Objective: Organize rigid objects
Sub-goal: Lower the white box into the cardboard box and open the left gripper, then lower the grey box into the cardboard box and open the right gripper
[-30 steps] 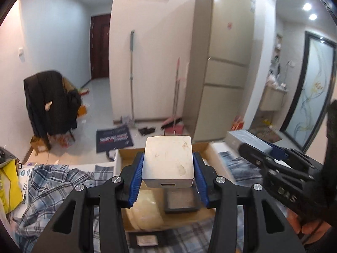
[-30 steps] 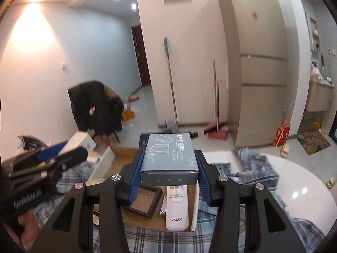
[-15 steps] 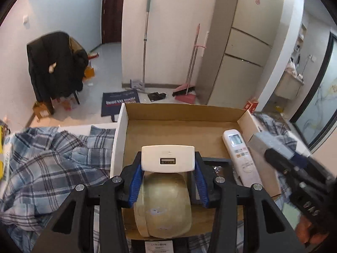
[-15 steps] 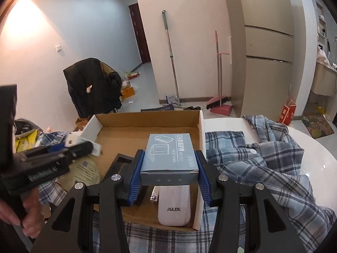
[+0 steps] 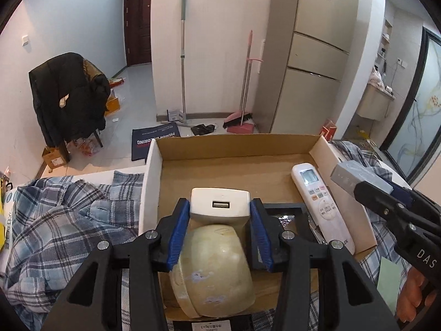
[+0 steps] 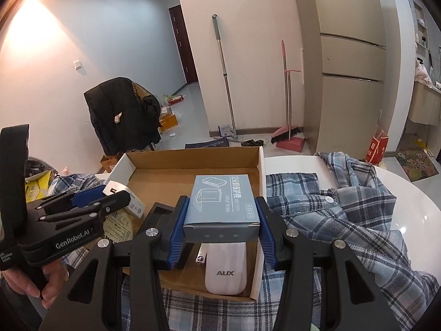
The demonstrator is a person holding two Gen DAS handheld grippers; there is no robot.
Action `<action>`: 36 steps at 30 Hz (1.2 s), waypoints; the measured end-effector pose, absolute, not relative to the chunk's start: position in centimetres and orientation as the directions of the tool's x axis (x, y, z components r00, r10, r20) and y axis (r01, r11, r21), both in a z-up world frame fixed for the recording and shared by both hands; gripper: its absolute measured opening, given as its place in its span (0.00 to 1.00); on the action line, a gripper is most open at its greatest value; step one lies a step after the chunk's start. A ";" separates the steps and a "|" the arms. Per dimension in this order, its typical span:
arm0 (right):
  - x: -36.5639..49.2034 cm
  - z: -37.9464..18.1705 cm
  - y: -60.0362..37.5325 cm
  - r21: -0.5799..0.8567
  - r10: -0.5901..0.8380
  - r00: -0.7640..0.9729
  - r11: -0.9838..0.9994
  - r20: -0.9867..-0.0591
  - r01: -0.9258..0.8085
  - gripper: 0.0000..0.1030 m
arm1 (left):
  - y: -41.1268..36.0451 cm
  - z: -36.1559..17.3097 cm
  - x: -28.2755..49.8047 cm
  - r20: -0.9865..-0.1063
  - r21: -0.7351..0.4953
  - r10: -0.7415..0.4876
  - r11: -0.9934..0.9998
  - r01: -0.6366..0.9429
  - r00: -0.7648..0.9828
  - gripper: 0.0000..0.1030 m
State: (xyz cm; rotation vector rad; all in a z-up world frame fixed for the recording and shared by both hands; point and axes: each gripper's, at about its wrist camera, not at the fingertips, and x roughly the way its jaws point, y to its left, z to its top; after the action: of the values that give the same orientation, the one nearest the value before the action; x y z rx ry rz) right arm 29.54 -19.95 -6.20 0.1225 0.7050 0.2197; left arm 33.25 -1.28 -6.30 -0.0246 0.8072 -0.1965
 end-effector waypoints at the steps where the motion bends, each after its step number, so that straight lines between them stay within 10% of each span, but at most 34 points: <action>1: 29.5 -6.2 -19.9 0.184 0.240 0.741 0.970 -0.627 -0.158 0.44 | -1.3 -6.3 33.2 -0.713 -0.104 -0.190 0.981 0.166 0.674 0.46; 7: 29.3 -5.9 -19.8 0.184 0.246 0.744 0.969 -0.621 -0.167 0.44 | -0.2 -5.2 32.7 -0.665 -0.119 -0.174 0.985 0.127 0.726 0.47; 16: 29.5 -6.8 -18.7 0.193 0.288 0.698 0.958 -0.656 -0.214 0.44 | 0.6 -0.9 27.9 -0.434 -0.085 -0.198 0.980 0.179 0.879 0.90; 23: 30.3 -8.5 -18.1 0.159 0.265 0.657 0.963 -0.705 -0.218 0.44 | 1.4 -0.5 26.1 -0.334 -0.101 -0.258 0.966 0.237 0.907 0.90; 36: 30.3 -9.5 -17.9 0.112 0.227 0.651 0.970 -0.724 -0.215 0.50 | 2.0 0.0 26.5 -0.399 -0.110 -0.234 0.972 0.207 0.887 0.90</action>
State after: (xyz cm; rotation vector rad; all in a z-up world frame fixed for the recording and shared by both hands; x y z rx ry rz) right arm 30.35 -17.88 -9.49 0.0165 0.8244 0.2510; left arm 26.50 2.03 -0.04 -0.0648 0.4228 -0.2293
